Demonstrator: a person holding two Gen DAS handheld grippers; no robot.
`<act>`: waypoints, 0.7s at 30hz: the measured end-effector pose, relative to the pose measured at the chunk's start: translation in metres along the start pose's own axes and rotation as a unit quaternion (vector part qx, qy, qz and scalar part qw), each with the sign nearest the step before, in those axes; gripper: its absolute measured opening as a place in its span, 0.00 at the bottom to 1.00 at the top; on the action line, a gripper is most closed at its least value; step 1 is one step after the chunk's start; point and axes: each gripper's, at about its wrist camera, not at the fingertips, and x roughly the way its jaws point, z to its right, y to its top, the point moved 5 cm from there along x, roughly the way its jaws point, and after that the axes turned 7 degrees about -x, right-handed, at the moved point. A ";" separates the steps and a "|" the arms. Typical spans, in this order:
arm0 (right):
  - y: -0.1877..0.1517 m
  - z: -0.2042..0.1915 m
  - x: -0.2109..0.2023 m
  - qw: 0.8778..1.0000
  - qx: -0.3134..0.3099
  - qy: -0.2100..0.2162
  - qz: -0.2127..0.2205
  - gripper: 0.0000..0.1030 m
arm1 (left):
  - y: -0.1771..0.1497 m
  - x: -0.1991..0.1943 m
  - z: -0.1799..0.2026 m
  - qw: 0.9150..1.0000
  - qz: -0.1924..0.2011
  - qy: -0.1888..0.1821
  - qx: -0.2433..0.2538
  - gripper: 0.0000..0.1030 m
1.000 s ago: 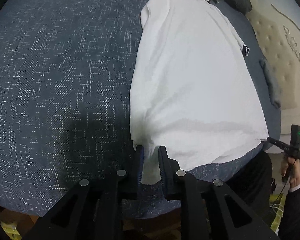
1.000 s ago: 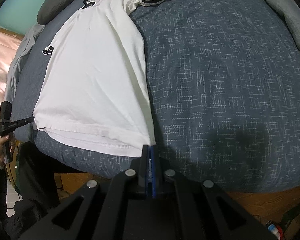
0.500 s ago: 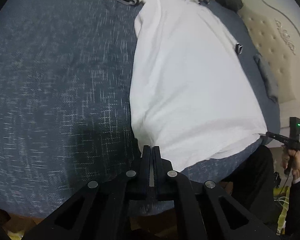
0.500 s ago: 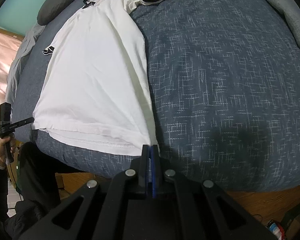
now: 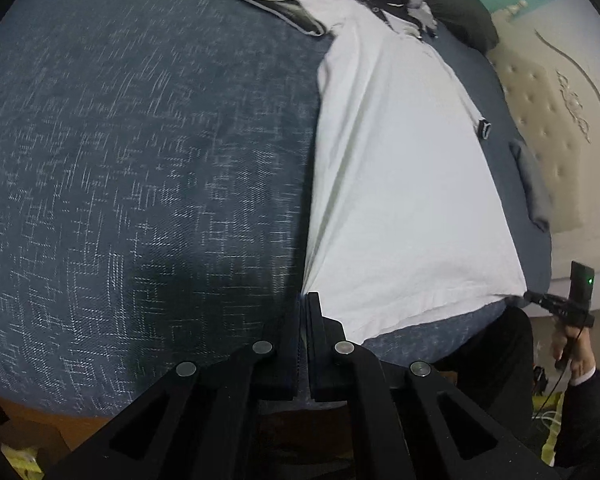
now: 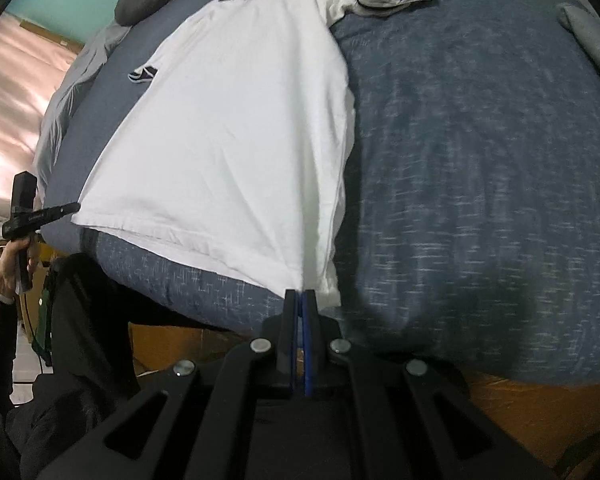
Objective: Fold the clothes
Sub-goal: 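Pull the hem with both tools to smooth the shirt flat, then hold the white shirt hem with both tools and pull it taut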
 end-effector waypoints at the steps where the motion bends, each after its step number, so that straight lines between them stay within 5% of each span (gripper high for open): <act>1: 0.000 -0.001 0.004 1.000 0.001 0.002 -0.003 0.02 | 0.001 0.001 -0.002 1.000 -0.001 0.000 -0.002 0.02; 6: -0.002 -0.006 0.021 1.000 0.004 0.015 -0.016 0.03 | 0.000 0.007 -0.007 1.000 -0.005 0.004 -0.007 0.02; 11: 0.002 0.003 0.001 0.998 0.027 0.045 0.019 0.03 | -0.001 0.010 -0.011 1.000 -0.006 0.005 -0.011 0.02; 21: 0.007 0.018 0.011 0.998 0.055 -0.004 0.017 0.04 | -0.004 0.010 -0.007 1.000 -0.007 0.002 -0.009 0.02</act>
